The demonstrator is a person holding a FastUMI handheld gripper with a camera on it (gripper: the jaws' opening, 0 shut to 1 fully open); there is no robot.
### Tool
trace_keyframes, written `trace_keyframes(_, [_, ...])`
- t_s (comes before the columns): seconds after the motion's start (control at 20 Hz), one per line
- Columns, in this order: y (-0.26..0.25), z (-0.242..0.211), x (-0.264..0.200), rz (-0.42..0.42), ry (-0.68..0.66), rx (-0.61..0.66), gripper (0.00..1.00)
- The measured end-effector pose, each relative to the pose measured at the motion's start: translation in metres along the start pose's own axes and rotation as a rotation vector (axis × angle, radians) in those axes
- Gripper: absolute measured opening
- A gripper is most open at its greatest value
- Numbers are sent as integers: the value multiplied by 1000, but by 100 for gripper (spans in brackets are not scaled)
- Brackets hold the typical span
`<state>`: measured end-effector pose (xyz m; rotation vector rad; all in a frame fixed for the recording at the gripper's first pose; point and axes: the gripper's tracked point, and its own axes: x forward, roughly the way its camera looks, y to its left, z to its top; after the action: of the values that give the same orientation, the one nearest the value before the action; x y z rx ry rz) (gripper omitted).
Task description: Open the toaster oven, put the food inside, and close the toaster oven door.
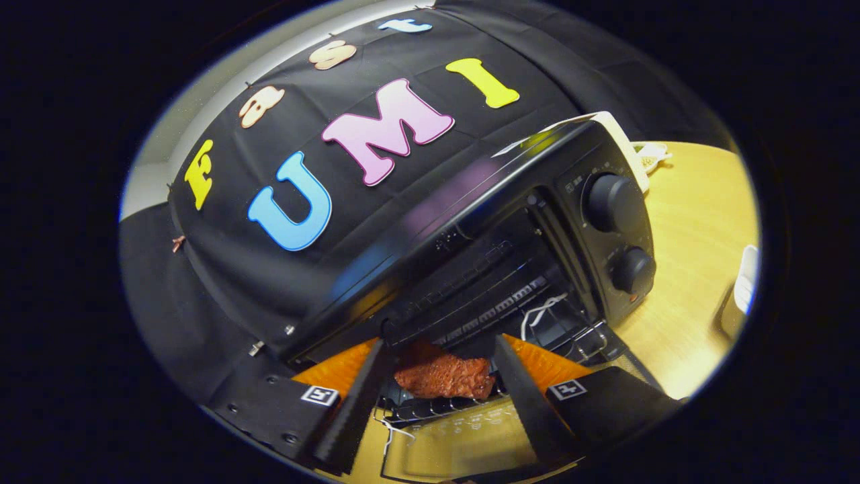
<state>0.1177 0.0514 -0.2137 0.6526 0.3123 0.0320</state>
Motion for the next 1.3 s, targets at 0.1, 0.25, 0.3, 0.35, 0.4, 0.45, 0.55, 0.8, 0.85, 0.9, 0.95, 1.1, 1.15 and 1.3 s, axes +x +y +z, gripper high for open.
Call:
trace_keyframes(0.1, [-9, 3, -11, -19, 11, -63, 98])
trace_keyframes(0.25, [-10, 5, -29, -27, 50, -176, 98])
trace_keyframes(0.3, [-8, 3, -38, -20, 75, -212, 98])
trace_keyframes(0.35, [-5, 1, -47, -10, 94, -246, 98])
trace_keyframes(0.4, [-2, 2, -55, -3, 103, -282, 98])
trace_keyframes(0.45, [-1, 3, -63, 1, 111, -316, 98])
trace_keyframes(0.55, [2, -3, -81, 14, 152, -351, 98])
trace_keyframes(0.8, [-7, -28, -126, -20, 271, -438, 98])
trace_keyframes(0.85, [-8, -32, -134, -28, 286, -453, 99])
trace_keyframes(0.9, [-10, -39, -141, -35, 309, -461, 98])
trace_keyframes(0.95, [-14, -46, -146, -49, 336, -471, 98])
trace_keyframes(1.1, [-32, -64, -156, -109, 406, -526, 98])
trace_keyframes(1.15, [-38, -69, -156, -128, 430, -540, 98])
trace_keyframes(1.3, [-51, -84, -152, -191, 479, -566, 99])
